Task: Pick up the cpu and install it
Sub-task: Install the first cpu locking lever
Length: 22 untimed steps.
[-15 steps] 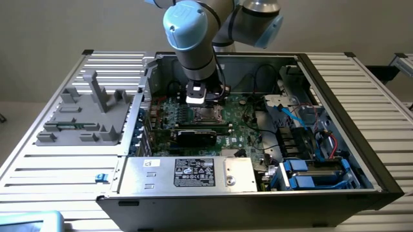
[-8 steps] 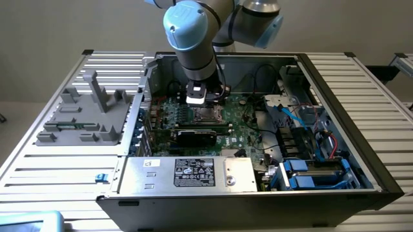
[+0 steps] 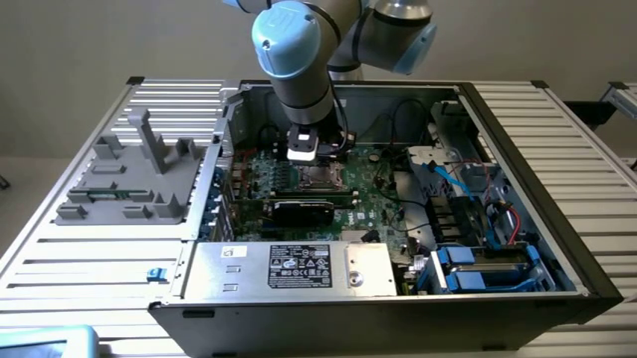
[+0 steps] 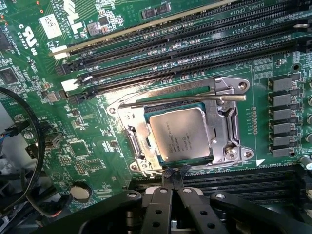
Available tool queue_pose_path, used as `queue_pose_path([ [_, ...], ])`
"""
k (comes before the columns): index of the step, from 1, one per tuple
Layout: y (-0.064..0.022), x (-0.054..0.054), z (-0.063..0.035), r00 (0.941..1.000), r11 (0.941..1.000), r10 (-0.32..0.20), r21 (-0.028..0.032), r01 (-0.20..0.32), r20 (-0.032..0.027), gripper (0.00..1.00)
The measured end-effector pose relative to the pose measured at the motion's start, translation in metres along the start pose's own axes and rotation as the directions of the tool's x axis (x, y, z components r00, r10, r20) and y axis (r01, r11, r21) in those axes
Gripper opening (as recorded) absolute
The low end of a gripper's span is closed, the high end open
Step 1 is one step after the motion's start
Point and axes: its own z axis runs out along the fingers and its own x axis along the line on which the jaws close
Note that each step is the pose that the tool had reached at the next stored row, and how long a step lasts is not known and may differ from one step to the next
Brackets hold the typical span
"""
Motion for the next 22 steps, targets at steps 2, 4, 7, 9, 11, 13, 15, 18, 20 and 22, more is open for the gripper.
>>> queue_pose_path([
  [2, 0.0002, -0.0001, 0.0005, 1.0000, 1.0000, 0.000, 0.0001, 0.000, 0.0000, 0.11],
  [4, 0.0006, -0.0002, 0.0017, 1.0000, 1.0000, 0.000, -0.0002, 0.000, 0.0002, 0.11],
  [7, 0.0008, -0.0006, 0.0032, 1.0000, 1.0000, 0.000, 0.0006, 0.000, 0.0005, 0.11],
  [9, 0.0007, -0.0007, 0.0036, 1.0000, 1.0000, 0.001, 0.0022, -0.001, 0.0007, 0.11],
  [11, 0.0006, -0.0007, 0.0037, 1.0000, 1.0000, 0.001, 0.0041, -0.001, 0.0009, 0.11],
  [13, 0.0006, -0.0008, 0.0038, 1.0000, 1.0000, 0.001, 0.0050, -0.001, 0.0010, 0.11],
  [15, 0.0006, -0.0007, 0.0038, 1.0000, 1.0000, 0.001, 0.0057, -0.001, 0.0012, 0.11],
  [18, 0.0004, -0.0008, 0.0038, 1.0000, 1.0000, 0.002, 0.0072, -0.002, 0.0016, 0.11],
  [20, 0.0003, -0.0008, 0.0038, 1.0000, 1.0000, 0.002, 0.0078, -0.002, 0.0018, 0.11],
  [22, 0.0000, -0.0009, 0.0039, 1.0000, 1.0000, 0.002, 0.0087, -0.002, 0.0020, 0.11],
])
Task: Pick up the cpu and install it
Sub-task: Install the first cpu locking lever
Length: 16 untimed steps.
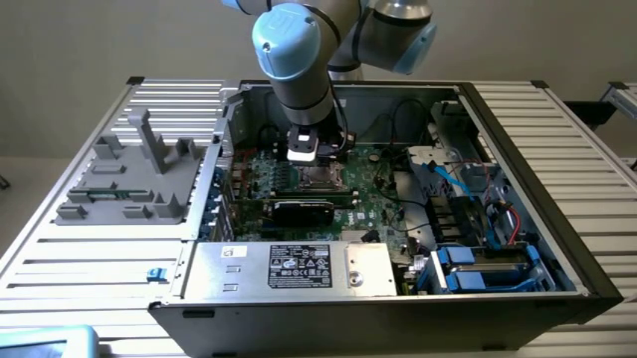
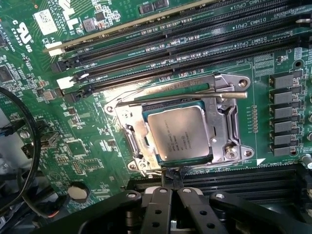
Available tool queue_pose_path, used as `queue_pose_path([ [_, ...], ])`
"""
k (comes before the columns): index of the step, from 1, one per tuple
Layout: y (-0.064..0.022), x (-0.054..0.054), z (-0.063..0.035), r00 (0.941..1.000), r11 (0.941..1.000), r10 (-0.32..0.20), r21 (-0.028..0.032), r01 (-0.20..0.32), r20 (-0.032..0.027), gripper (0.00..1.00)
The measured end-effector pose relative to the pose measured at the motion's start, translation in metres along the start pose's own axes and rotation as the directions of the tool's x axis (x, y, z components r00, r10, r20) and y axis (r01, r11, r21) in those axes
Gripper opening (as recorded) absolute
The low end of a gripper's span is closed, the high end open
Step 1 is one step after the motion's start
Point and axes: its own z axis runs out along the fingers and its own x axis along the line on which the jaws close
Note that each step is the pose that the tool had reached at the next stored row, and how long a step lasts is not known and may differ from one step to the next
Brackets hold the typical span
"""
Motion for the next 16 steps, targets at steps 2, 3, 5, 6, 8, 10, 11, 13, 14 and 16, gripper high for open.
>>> queue_pose_path([
  [2, -0.0002, 0.000, 0.0001, 1.0000, 1.0000, 0.000, 0.0011, 0.000, 0.0002, 0.11],
  [3, -0.0003, 0.000, 0.0001, 1.0000, 1.0000, 0.000, 0.0017, 0.000, 0.0003, 0.11],
  [5, -0.0005, 0.000, 0.0002, 1.0000, 1.0000, 0.001, 0.0027, -0.001, 0.0006, 0.11],
  [6, -0.0005, 0.000, 0.0002, 1.0000, 1.0000, 0.001, 0.0035, -0.001, 0.0007, 0.11],
  [8, -0.0007, 0.000, 0.0003, 1.0000, 1.0000, 0.001, 0.0048, -0.001, 0.0010, 0.11],
  [10, -0.0008, 0.000, 0.0003, 1.0000, 1.0000, 0.001, 0.0057, -0.001, 0.0012, 0.11],
  [11, -0.0010, 0.000, -0.0001, 1.0000, 1.0000, 0.001, 0.0058, -0.001, 0.0012, 0.11],
  [13, -0.0026, 0.000, -0.0029, 1.0000, 1.0000, 0.001, 0.0077, -0.001, 0.0005, 0.11],
  [14, -0.0038, 0.001, -0.0057, 1.0000, 1.0000, 0.002, 0.0078, -0.002, 0.0007, 0.11],
  [16, -0.0068, 0.002, -0.0138, 1.0000, 1.0000, 0.002, 0.0058, -0.002, 0.0017, 0.11],
])
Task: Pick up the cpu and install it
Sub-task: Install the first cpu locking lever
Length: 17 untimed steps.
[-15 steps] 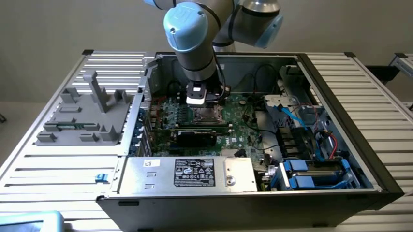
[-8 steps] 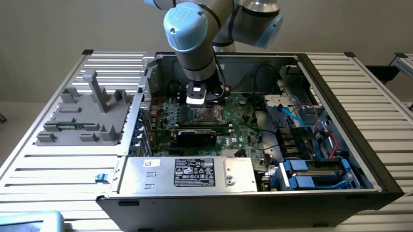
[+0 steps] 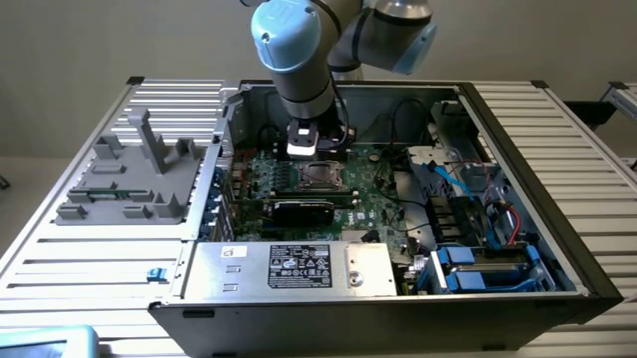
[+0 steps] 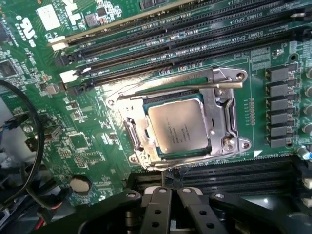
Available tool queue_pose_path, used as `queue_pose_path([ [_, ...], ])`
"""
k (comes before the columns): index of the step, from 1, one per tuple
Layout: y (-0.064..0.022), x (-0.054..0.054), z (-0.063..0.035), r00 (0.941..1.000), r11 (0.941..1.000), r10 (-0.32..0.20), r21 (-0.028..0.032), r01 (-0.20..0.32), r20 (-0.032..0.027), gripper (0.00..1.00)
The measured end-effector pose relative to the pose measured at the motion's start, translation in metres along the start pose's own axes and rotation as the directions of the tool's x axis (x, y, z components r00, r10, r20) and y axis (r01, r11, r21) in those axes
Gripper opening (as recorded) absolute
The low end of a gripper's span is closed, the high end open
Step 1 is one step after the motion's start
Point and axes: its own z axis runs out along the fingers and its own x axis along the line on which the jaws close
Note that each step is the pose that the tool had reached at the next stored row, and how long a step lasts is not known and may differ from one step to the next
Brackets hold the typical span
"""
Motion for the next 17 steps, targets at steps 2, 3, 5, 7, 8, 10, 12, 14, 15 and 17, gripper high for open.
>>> queue_pose_path([
  [2, -0.0034, 0.001, -0.0082, 1.0000, 1.0000, 0.001, -0.0007, -0.001, 0.0013, 0.11],
  [3, -0.0047, 0.002, -0.0113, 1.0000, 1.0000, 0.001, -0.0008, -0.001, 0.0022, 0.11],
  [5, -0.0063, 0.002, -0.0156, 1.0000, 1.0000, 0.003, -0.0022, -0.003, 0.0062, 0.11],
  [7, -0.0072, 0.002, -0.0181, 0.9999, 1.0000, 0.005, -0.0041, -0.005, 0.0122, 0.11],
  [8, -0.0073, 0.002, -0.0189, 0.9999, 1.0000, 0.007, -0.0053, -0.007, 0.0157, 0.11],
  [10, -0.0074, 0.001, -0.0198, 0.9997, 0.9999, 0.010, -0.0081, -0.010, 0.0242, 0.11],
  [12, -0.0071, 0.000, -0.0205, 0.9993, 0.9998, 0.013, -0.0122, -0.013, 0.0341, 0.11],
  [14, -0.0069, -0.002, -0.0214, 0.9990, 0.9997, 0.016, -0.0188, -0.015, 0.0414, 0.11],
  [15, -0.0071, -0.002, -0.0222, 0.9990, 0.9996, 0.016, -0.0236, -0.015, 0.0415, 0.11],
  [17, -0.0078, -0.003, -0.0242, 0.9991, 0.9994, 0.014, -0.0325, -0.013, 0.0402, 0.11],
])
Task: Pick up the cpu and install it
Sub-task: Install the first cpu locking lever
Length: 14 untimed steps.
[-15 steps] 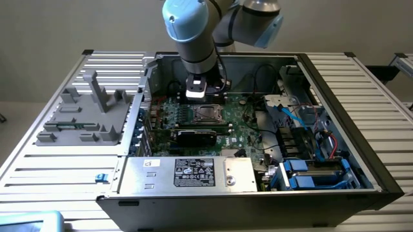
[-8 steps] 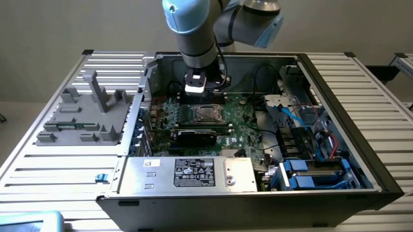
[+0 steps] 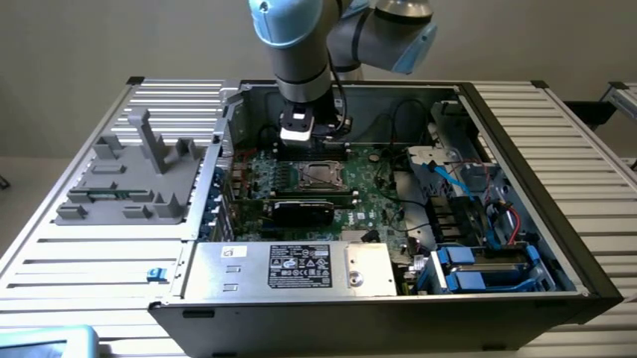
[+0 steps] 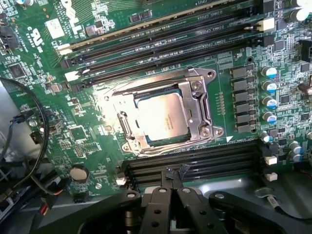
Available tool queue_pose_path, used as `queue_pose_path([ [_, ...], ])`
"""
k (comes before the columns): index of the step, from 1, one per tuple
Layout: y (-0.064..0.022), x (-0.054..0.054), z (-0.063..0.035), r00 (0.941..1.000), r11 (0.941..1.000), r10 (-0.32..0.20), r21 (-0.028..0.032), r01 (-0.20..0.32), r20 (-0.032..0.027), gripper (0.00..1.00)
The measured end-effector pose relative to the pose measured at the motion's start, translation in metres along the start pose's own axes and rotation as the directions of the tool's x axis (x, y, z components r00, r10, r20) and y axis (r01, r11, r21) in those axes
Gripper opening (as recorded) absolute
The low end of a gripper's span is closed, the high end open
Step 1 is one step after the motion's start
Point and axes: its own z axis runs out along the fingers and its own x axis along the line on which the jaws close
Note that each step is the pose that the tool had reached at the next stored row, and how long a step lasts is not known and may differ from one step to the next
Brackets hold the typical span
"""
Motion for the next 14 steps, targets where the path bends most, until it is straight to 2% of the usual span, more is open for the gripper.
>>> queue_pose_path([
  [7, -0.0038, 0.000, -0.0105, 1.0000, 0.9996, -0.004, -0.0272, 0.004, -0.0039, 0.11],
  [9, -0.0045, 0.000, -0.0123, 1.0000, 0.9993, -0.005, -0.0369, 0.005, -0.0048, 0.11],
  [10, -0.0044, 0.000, -0.0126, 1.0000, 0.9990, -0.006, -0.0452, 0.006, -0.0052, 0.11],
  [11, -0.0042, 0.000, -0.0127, 1.0000, 0.9984, -0.008, -0.0564, 0.007, -0.0060, 0.11],
  [12, -0.0041, -0.001, -0.0128, 0.9999, 0.9975, -0.010, -0.0704, 0.009, -0.0069, 0.11],
  [14, -0.0038, -0.002, -0.0131, 0.9999, 0.9946, -0.013, -0.1033, 0.012, -0.0073, 0.11],
])
